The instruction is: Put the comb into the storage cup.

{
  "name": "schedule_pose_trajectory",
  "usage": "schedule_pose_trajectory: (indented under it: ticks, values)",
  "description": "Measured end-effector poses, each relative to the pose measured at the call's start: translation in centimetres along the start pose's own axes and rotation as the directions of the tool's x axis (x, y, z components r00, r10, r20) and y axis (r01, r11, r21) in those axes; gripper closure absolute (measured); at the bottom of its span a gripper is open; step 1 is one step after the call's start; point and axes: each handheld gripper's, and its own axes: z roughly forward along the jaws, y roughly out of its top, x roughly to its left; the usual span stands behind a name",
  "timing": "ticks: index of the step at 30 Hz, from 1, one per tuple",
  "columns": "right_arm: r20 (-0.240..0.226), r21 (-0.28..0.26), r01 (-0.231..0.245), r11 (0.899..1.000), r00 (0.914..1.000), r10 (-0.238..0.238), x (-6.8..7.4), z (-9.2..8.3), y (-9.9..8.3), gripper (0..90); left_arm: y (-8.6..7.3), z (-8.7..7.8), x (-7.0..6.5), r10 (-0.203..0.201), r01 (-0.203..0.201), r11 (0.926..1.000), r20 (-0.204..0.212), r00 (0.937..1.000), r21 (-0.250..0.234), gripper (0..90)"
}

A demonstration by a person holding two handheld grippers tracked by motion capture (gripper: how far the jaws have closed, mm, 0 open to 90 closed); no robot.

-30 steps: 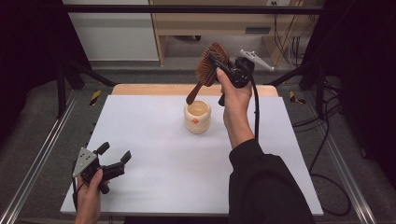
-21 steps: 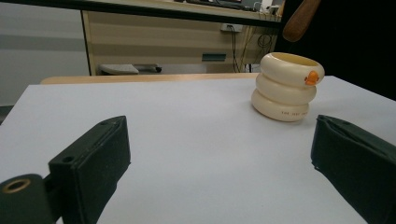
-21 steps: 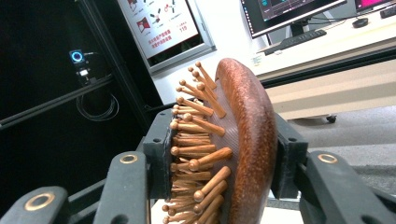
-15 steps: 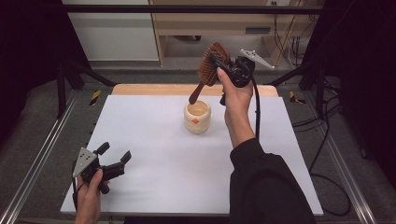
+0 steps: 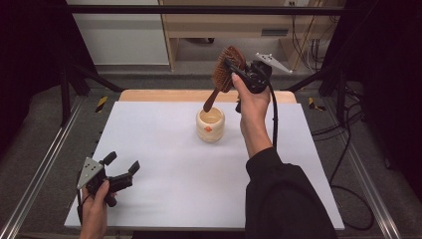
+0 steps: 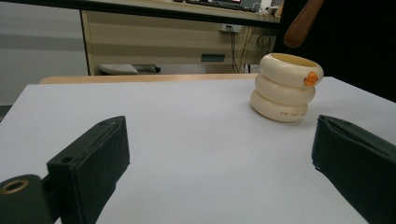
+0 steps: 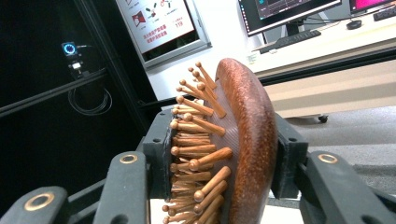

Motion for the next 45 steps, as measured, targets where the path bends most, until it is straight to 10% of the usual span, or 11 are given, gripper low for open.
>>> schedule_pose_trajectory:
  ticks: [45]
  values:
    - [0.018,0.056,0.071,0.996,0.9972,-0.072,0.06,0.48,-0.60,51.6,-0.01,0.03,0.05,-0.004,0.004,1.0000,0.001,1.0000,0.000,4.0]
